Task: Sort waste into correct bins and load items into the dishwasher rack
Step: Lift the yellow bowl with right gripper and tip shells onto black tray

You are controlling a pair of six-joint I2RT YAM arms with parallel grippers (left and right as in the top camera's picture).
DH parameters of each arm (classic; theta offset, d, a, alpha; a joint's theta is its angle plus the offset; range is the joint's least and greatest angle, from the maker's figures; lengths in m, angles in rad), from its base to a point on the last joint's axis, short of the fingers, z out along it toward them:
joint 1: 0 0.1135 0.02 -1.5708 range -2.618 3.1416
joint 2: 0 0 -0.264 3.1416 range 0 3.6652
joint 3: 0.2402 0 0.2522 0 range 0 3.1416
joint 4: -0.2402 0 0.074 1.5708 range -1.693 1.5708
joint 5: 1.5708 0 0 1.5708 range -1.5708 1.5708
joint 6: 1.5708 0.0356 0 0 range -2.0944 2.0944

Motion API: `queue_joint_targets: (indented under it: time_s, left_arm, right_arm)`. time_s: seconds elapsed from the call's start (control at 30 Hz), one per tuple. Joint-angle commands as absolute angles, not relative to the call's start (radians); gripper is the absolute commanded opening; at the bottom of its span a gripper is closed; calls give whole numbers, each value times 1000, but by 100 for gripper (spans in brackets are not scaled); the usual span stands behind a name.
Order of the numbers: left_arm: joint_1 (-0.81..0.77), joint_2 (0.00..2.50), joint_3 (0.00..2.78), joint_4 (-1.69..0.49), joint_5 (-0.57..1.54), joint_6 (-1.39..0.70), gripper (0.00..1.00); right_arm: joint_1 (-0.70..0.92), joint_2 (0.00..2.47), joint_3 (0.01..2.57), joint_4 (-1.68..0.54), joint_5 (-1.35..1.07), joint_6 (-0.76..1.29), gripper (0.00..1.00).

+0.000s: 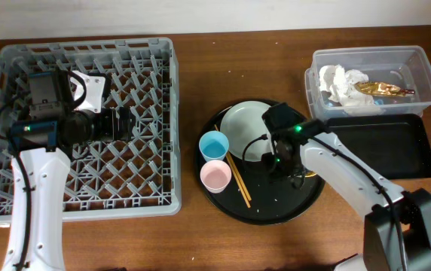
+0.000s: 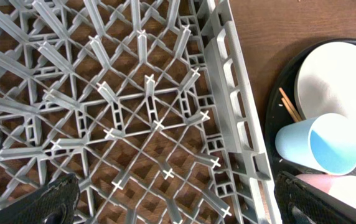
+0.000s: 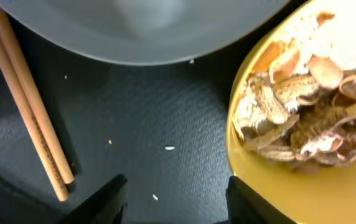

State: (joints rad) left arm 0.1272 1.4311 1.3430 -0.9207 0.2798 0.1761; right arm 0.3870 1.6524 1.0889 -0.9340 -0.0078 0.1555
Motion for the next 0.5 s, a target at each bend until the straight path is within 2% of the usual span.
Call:
queue_joint_targets:
  time_s: [0.0,0.1,0.17,0.2,0.27,0.3,0.33,0.37,0.47]
  left_arm:
    - [127,1432,1357,-918,281,189,99]
    - [127,1432,1357,-918,281,189,99]
    - [127,1432,1357,-918,281,189,100]
    - [127,1432,1357,-918,281,189,99]
    - [127,1432,1357,-918,281,189,99]
    - [127,1432,1357,-918,281,189,99]
    - [127,1432,1357,-918,281,189,99]
    - [127,1432,1357,-918,281,189,99]
    - [127,1432,1357,-918,281,189,99]
  right_arm:
    - [390,1642,1076,-892,39,126,52]
    - [390,1643,1076,-839,65,78,56]
    - [390,1684,1076,-825,70,59,56]
    - [385,1716,1076,-824,68,60,53]
    - [366,1758,1076,-831,54,60,33]
    - [364,1758,1076,-833,54,61,19]
    - [364,1758,1076,-833,54,68,9]
    - [364,1758,1076,-833,59,89,4]
    - [363,1735,1093,-866,57,105,4]
